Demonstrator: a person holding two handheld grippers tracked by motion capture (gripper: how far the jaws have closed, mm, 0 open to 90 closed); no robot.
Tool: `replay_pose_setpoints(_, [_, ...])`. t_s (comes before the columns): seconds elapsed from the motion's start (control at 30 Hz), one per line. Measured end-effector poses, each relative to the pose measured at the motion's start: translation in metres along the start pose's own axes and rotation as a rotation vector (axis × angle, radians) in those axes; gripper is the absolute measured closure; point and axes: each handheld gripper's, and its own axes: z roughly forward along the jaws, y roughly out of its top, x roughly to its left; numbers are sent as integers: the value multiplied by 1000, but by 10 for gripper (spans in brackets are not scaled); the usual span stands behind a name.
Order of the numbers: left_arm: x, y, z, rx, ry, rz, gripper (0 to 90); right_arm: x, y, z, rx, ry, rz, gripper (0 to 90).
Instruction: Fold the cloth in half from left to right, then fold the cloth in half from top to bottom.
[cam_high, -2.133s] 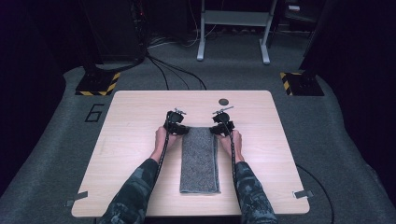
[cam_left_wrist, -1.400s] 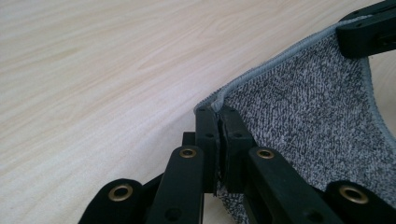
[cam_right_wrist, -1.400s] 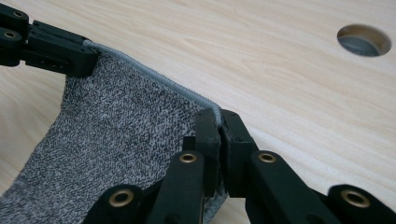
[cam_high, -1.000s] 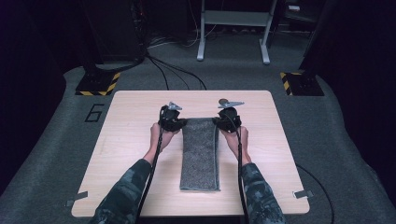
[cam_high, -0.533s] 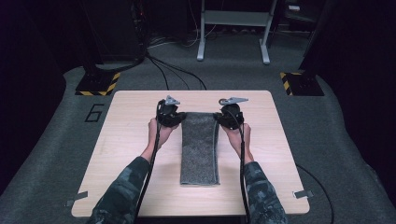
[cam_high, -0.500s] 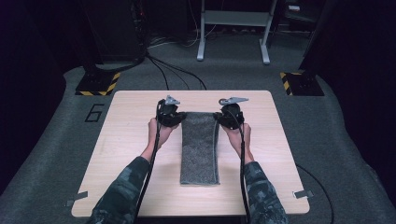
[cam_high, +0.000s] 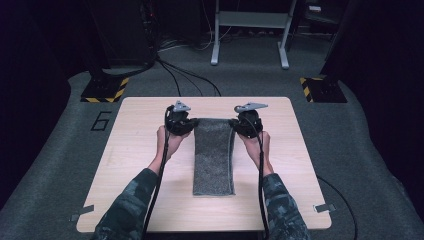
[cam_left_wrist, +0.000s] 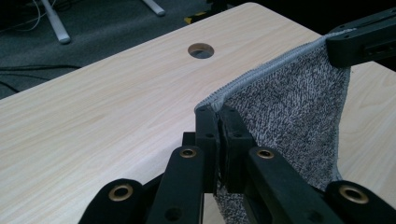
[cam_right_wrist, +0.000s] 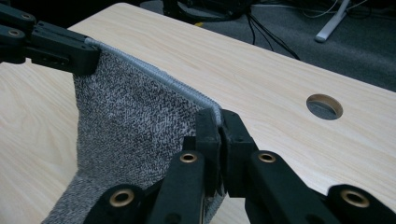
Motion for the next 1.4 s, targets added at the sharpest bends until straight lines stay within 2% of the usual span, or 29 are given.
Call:
replay_pose_setpoints(0.2, [-5, -1, -10, -24, -14, 15, 875, 4, -2, -9, -14, 12, -19, 874])
replay_pose_setpoints(0.37, [-10, -4, -18, -41, -26, 27, 875, 9, -6, -18, -26, 27, -15, 874])
replay_pose_setpoints(0.6, [-18, -18, -30, -52, -56, 39, 875, 22, -19, -31, -26, 41, -45, 873])
replay_pose_setpoints(0.9, [-29, -42, -39, -36, -97, 45, 874, 41, -41, -46, -12, 64, -71, 872])
replay_pose_setpoints(1.1, [-38, -57, -40, -14, -122, 46, 872, 46, -58, -49, 7, 78, -86, 870])
replay_pose_setpoints(1.13, [-38, -59, -40, -6, -125, 55, 872, 47, -62, -48, 16, 79, -84, 870])
replay_pose_setpoints(1.4, [-48, -82, -37, 40, -161, 53, 869, 51, -90, -48, 46, 101, -79, 868])
